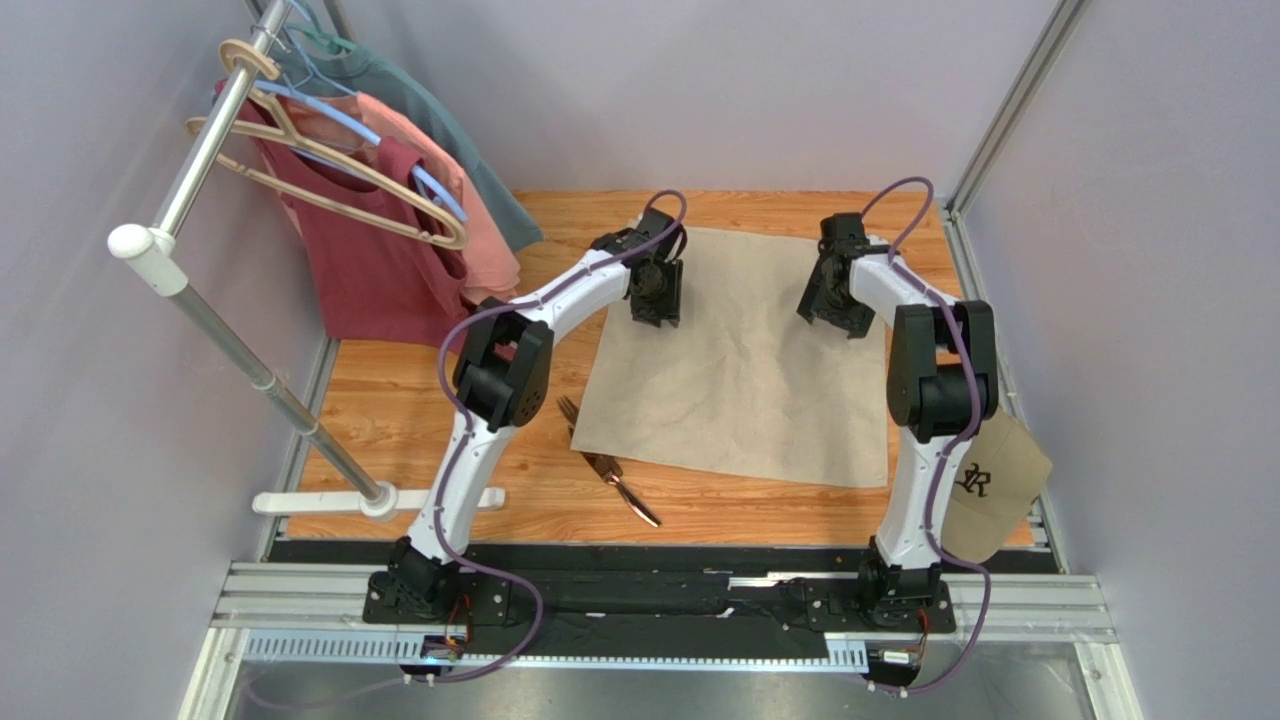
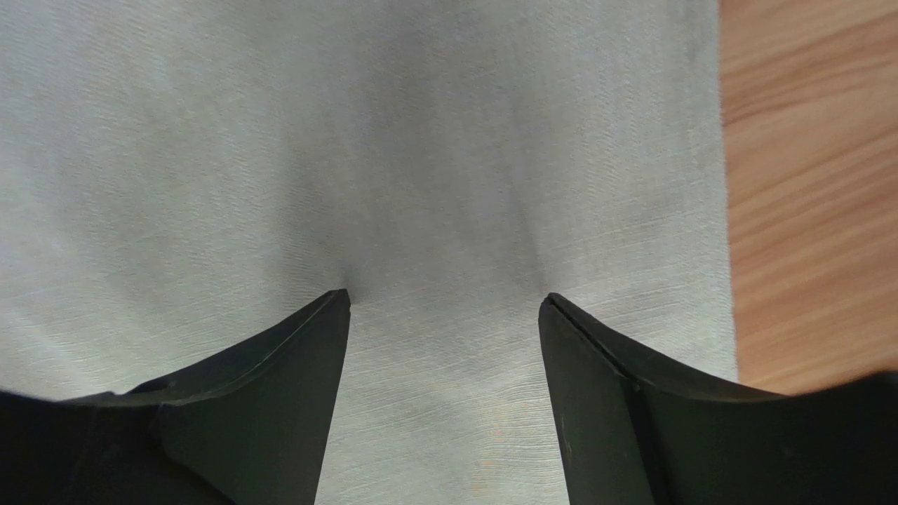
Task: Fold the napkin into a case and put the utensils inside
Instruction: Pick up the flattened napkin from the center of the board.
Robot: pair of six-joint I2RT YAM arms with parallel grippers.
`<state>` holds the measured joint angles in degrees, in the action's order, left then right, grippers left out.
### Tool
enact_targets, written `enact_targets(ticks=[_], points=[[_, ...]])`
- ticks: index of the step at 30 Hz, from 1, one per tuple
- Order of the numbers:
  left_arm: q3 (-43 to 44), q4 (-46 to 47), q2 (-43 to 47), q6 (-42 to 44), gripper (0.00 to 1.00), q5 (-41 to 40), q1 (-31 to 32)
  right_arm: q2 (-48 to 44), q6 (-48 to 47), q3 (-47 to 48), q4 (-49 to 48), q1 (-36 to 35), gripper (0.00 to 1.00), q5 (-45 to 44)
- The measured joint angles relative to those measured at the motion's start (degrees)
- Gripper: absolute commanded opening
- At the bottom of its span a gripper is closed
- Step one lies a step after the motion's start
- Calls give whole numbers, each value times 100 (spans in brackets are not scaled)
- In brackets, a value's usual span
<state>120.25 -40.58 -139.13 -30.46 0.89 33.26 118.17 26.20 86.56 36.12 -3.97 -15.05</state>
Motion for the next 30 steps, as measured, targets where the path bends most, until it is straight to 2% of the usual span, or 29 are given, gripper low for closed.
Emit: enact_targets(ticks=[5, 8, 10, 15, 18, 20, 24, 27, 28, 30], points=[[398, 546, -356, -118, 47, 824, -251, 424, -2, 651, -24, 282, 72, 170], [1032, 813, -804, -146, 53, 1231, -407, 826, -15, 1246, 66, 503, 74, 431], [1425, 973, -1069, -131, 57, 1362, -490, 1163, -59, 1803, 127, 634, 75, 577], [2124, 1104, -1438, -17, 59, 1550, -654, 2039, -243, 3379, 457, 802, 76, 741], [2028, 1047, -1222, 136, 61, 1482, -704, 1978, -291, 3606, 767, 763, 77, 726], [1419, 890, -654, 201, 61, 1191, -691, 1659, -262, 3414, 975, 717, 77, 667], [31, 389, 907, 55, 59, 490, -603, 166, -20, 1974, 1401, 636, 75, 619], [-1021, 197, 2253, -197, 54, 190, -516, -1196, 201, 688, 1665, 612, 65, 391], [-1314, 173, 2616, -262, 53, 138, -483, -1641, 275, 227, 1639, 643, 59, 332], [-1906, 214, 3270, -411, 49, 37, -391, -2271, 404, -463, 1698, 702, 54, 238]])
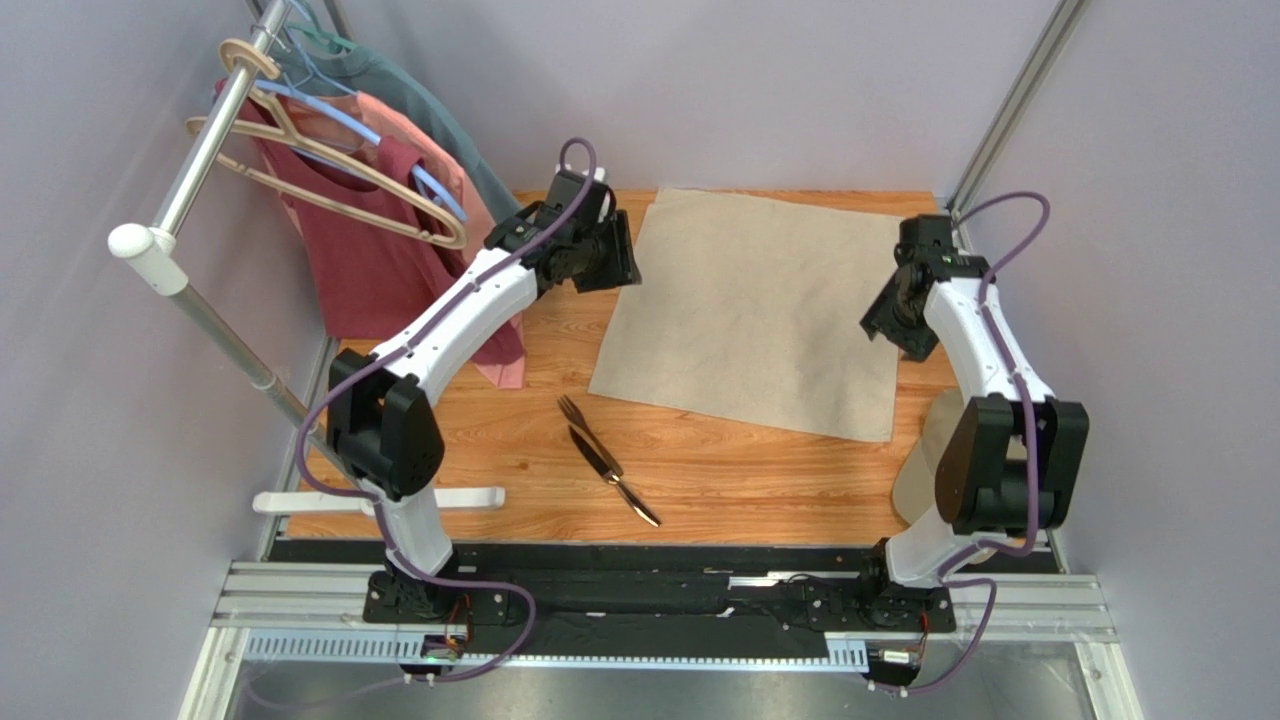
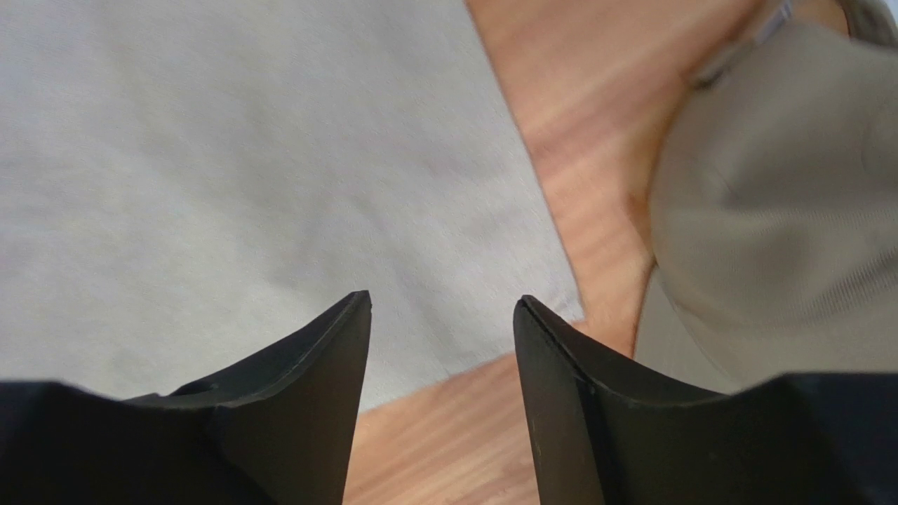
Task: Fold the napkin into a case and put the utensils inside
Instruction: Pick up the flattened napkin from the center of the board.
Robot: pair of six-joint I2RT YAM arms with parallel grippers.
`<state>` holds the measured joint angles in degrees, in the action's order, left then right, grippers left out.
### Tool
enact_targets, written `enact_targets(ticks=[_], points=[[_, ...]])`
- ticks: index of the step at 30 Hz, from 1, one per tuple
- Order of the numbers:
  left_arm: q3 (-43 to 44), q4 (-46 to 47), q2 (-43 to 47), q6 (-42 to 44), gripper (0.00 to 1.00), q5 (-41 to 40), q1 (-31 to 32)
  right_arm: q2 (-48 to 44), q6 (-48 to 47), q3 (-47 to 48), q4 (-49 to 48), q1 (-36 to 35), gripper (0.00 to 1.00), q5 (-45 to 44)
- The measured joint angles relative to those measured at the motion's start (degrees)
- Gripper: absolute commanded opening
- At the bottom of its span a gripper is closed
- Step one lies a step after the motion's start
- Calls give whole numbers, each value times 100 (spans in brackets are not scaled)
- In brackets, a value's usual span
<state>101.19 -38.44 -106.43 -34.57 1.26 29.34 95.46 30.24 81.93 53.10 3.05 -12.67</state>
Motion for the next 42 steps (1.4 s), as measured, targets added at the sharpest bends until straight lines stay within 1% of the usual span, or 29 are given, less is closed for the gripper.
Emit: enact_targets(ticks=[1, 2, 3, 5, 8, 11, 12, 15, 17, 18, 21, 23, 24, 26, 27, 29, 30, 32, 33, 36, 40, 42], points=[[-304, 68, 234, -57, 47, 9, 50, -297, 81, -378, -11, 42, 42, -50], [-605, 116, 420, -129, 46, 35, 109, -516, 157, -743, -15, 79, 38, -74], [-879, 140, 544, -186, 44, 66, 166, -636, 210, -1001, 4, 114, 29, -94], [-1331, 186, 595, -278, 44, 142, 282, -695, 354, -1405, -20, 138, 28, -101], [-1762, 157, 542, -369, 43, 197, 422, -684, 560, -1878, -44, 127, 29, -109], [-1902, 153, 557, -407, 43, 219, 518, -658, 715, -2173, -129, 144, 32, -164], [-1937, 190, 595, -413, 44, 216, 529, -654, 756, -2284, -208, 177, 34, -177], [-2120, 304, 804, -415, 47, 170, 540, -573, 793, -2485, -350, 291, 39, -199], [-2221, 356, 957, -413, 48, 107, 540, -514, 789, -2651, -509, 382, 40, -197], [-2251, 358, 1023, -411, 50, 79, 540, -496, 789, -2719, -564, 424, 42, -190], [-2328, 407, 1165, -404, 53, 11, 538, -433, 785, -2885, -754, 529, 43, -105], [-2382, 450, 1198, -393, 54, -13, 538, -365, 782, -2905, -844, 562, 42, -44], [-2422, 461, 1204, -393, 55, -46, 538, -350, 767, -2896, -870, 577, 38, -11], [-2485, 459, 1204, -389, 57, -168, 538, -337, 763, -2894, -907, 584, 34, 11], [-2514, 450, 1204, -387, 58, -225, 538, -323, 765, -2894, -940, 588, 29, 52], [-2553, 413, 1202, -391, 59, -378, 538, -321, 774, -2896, -984, 588, 25, 105], [-2557, 382, 1196, -393, 59, -448, 535, -321, 789, -2905, -1029, 588, 21, 138], [-2573, 367, 1163, -398, 59, -566, 505, -352, 800, -2940, -1108, 588, 10, 162], [-2575, 354, 1110, -398, 58, -616, 468, -389, 807, -2979, -1165, 588, 6, 186], [-2570, 313, 852, -396, 57, -745, 339, -505, 813, -3073, -1292, 586, 0, 199], [-2570, 168, 380, -385, 55, -946, 68, -608, 811, -3136, -1414, 588, 0, 249], [-2566, 66, 214, -369, 51, -1058, -33, -662, 807, -3141, -1482, 588, 0, 297]])
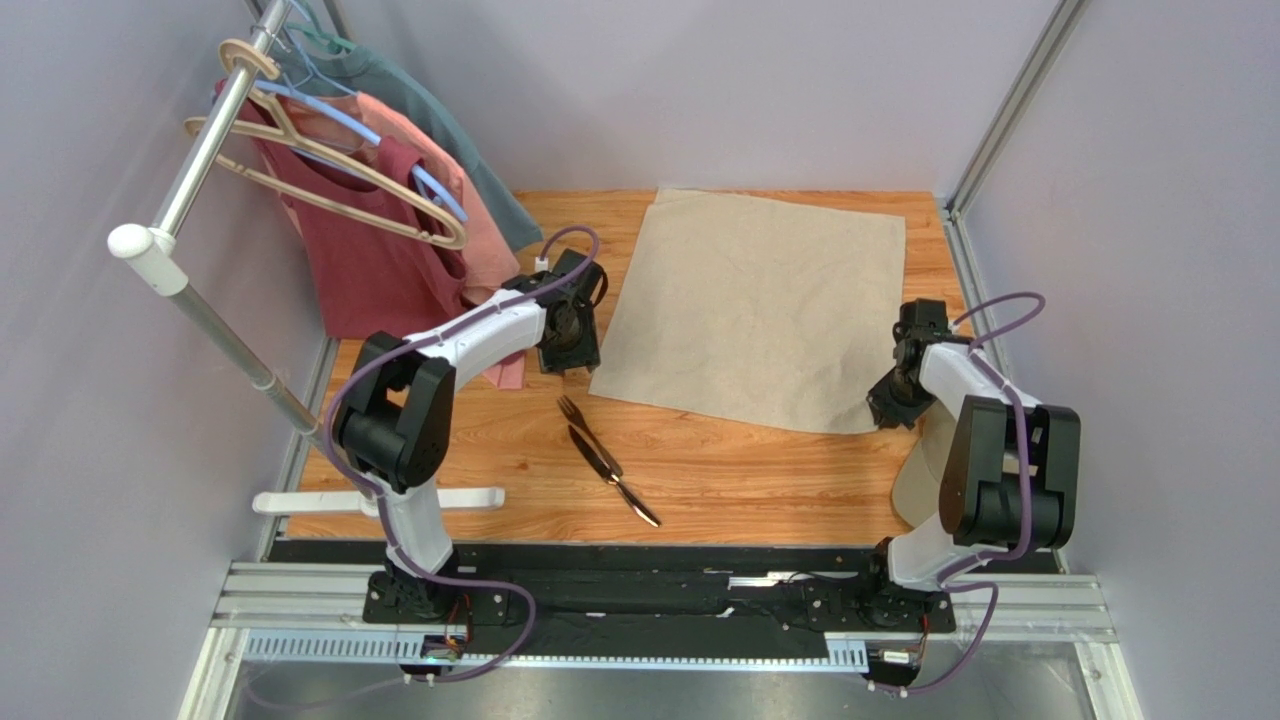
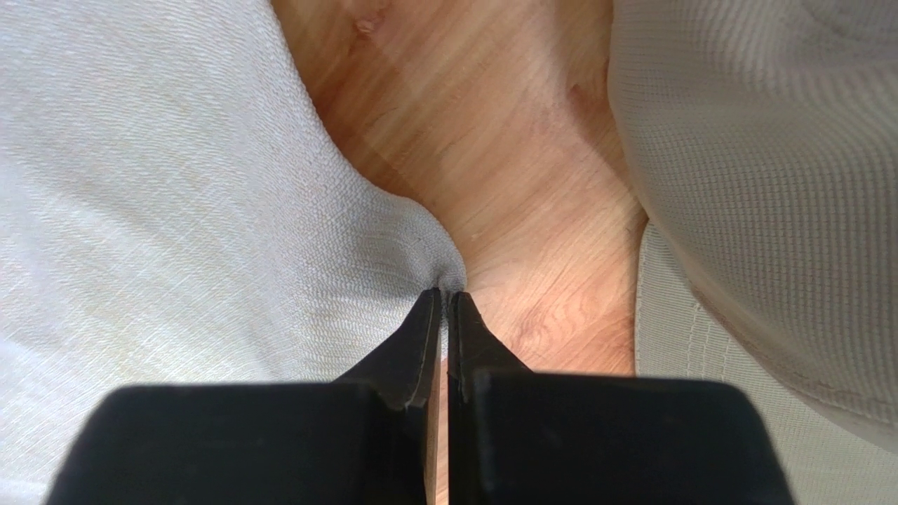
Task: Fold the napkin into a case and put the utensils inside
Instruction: Pick up the flattened napkin from the center of the board.
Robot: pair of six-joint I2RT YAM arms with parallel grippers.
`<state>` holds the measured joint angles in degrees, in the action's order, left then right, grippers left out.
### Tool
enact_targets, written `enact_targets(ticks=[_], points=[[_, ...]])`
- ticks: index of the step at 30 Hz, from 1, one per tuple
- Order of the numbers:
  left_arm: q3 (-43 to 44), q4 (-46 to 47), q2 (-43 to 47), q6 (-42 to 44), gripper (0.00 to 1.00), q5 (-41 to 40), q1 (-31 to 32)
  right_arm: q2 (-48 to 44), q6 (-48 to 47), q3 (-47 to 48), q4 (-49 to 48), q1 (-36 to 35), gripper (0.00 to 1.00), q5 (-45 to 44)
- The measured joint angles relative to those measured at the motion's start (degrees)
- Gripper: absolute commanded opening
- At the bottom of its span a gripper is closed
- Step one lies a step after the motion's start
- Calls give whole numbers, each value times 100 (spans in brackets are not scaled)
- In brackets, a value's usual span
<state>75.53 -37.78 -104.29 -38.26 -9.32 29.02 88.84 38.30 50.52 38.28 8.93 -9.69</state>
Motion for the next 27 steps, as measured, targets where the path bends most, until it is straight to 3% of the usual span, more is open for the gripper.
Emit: enact_targets(ticks=[5, 21, 24, 27], points=[[164, -168, -334, -22, 41, -85, -28, -216, -39, 0, -109, 0, 0, 50], [380, -433, -863, -566, 44, -481, 415, -595, -61, -334, -269, 0, 0, 195], [455, -442, -931, -605, 37, -498, 400, -704, -61, -380, -264, 0, 0, 195], [452, -363, -935, -632, 20, -474, 396, -791, -61, -382, -264, 0, 0, 195]])
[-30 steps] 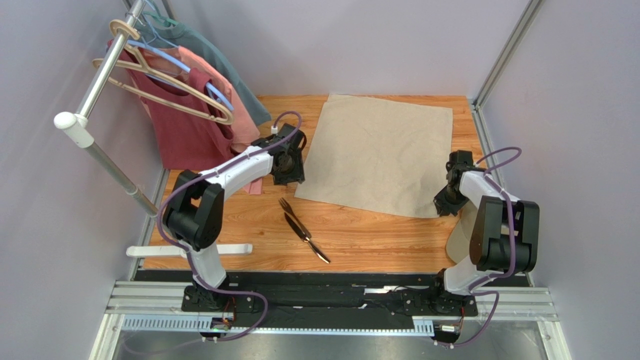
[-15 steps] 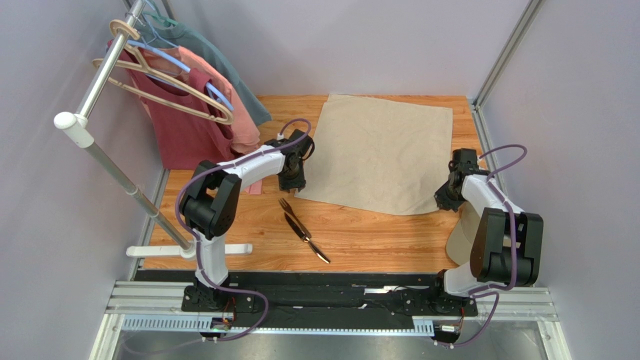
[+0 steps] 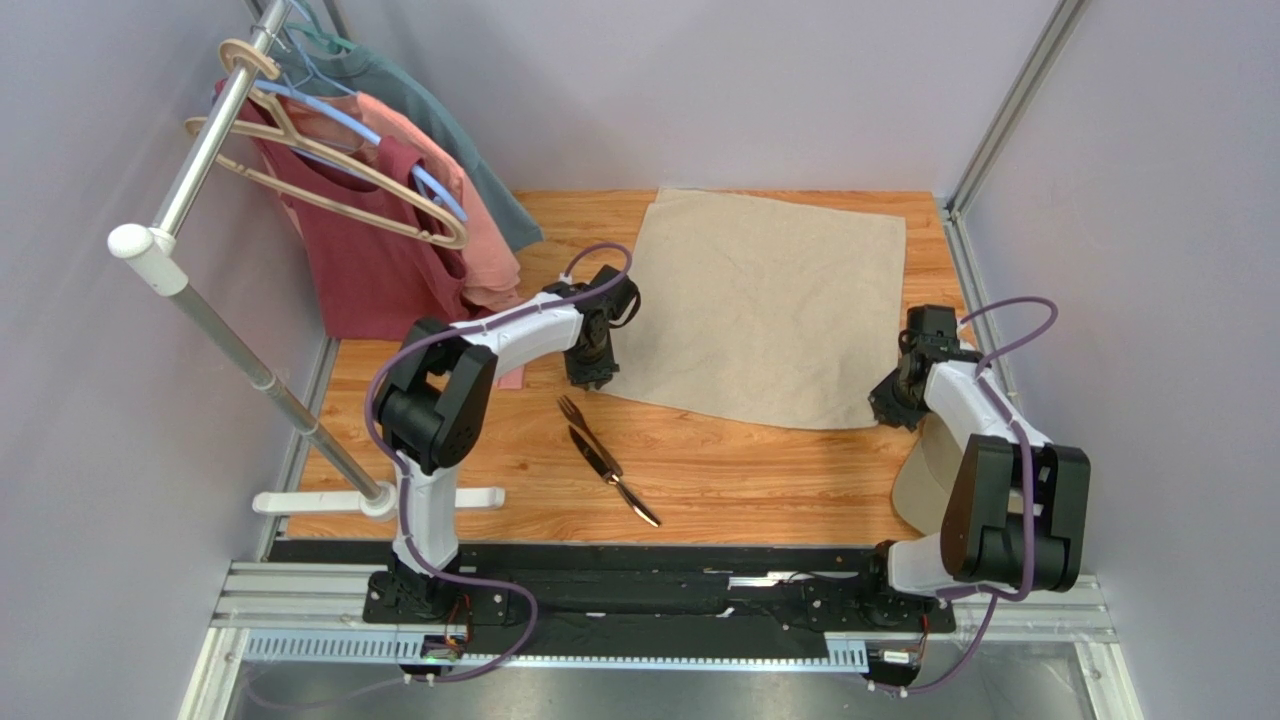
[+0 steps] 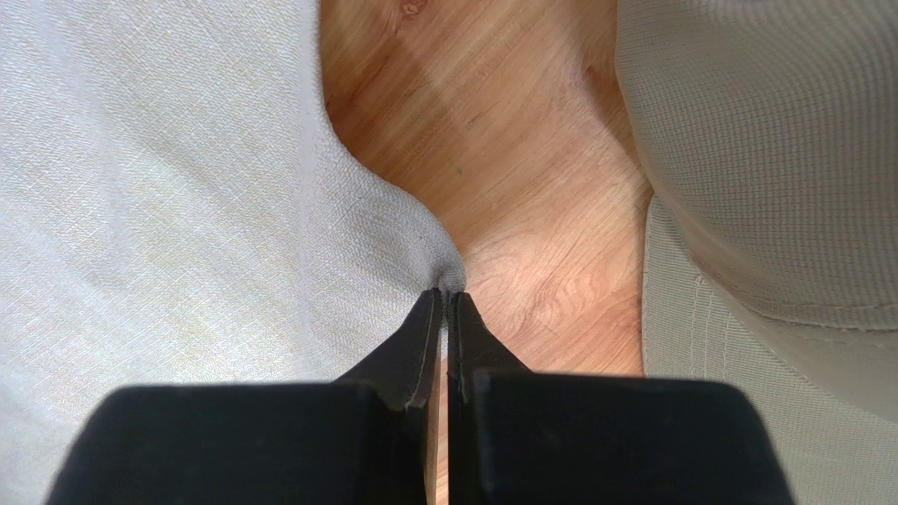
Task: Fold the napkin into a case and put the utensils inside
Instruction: Pick up the flattened napkin from the center of the board, then fold and flatten the napkin at the center of the board.
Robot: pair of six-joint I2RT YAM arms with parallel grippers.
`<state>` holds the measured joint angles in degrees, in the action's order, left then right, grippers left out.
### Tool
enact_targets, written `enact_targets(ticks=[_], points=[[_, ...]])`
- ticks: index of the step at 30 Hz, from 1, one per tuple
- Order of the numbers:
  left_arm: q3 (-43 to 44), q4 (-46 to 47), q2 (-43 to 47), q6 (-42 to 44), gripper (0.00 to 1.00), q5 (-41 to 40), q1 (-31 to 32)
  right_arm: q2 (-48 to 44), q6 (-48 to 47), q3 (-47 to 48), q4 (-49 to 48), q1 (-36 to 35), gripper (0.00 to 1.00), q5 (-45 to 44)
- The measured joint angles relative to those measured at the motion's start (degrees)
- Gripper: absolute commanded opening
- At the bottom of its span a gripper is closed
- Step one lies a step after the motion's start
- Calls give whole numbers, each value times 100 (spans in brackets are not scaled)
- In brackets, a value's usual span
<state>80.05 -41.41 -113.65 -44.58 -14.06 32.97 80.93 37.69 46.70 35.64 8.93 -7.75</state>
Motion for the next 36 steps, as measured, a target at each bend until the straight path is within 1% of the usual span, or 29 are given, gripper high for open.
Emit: enact_targets(ticks=[2, 4, 9, 12, 14, 16, 18, 20, 21, 25, 28, 29, 32, 34, 36], points=[[-33, 146, 2, 4, 12, 7, -2, -61, -2, -4, -2, 0, 0, 2], [-107, 286, 42, 22, 1, 9, -7, -103, -11, -4, -2, 0, 0, 0], [-157, 535, 87, 186, 0, 15, -44, -201, -133, -26, 11, 0, 0, 20], [-195, 623, 243, 321, 0, -22, -24, -476, -254, -24, 81, 0, 0, 44], [-299, 629, 623, 433, 0, -74, 31, -909, -350, 0, 238, -2, 0, 68], [-352, 605, 1224, 551, 0, -153, 127, -1482, -402, 116, 450, 0, 0, 83], [-352, 643, 1912, 673, 0, -173, 254, -2205, -457, 431, 754, 0, 0, 90], [-339, 730, 2785, 855, 0, -177, 400, -2815, -496, 817, 981, -2, 0, 90], [-326, 769, 3095, 925, 0, -166, 448, -3178, -518, 1117, 1167, 0, 0, 101], [-181, 962, 4535, 1403, 0, -151, 728, -4164, -581, 2192, 1626, -2, 0, 114], [94, 1043, 5296, 1714, 0, -142, 796, -4809, -625, 3001, 1891, 0, 0, 46], [260, 1040, 5464, 1803, 0, -149, 793, -4905, -634, 3233, 1934, 0, 0, 22], [796, 1115, 5565, 1958, 0, -153, 807, -4876, -667, 3921, 1985, -2, 0, 35], [1217, 1119, 5377, 2039, 0, -195, 841, -4730, -695, 4085, 1976, -9, 0, 7], [1731, 1174, 4894, 2170, 0, -341, 841, -4448, -737, 4133, 1893, -11, 0, -55]])
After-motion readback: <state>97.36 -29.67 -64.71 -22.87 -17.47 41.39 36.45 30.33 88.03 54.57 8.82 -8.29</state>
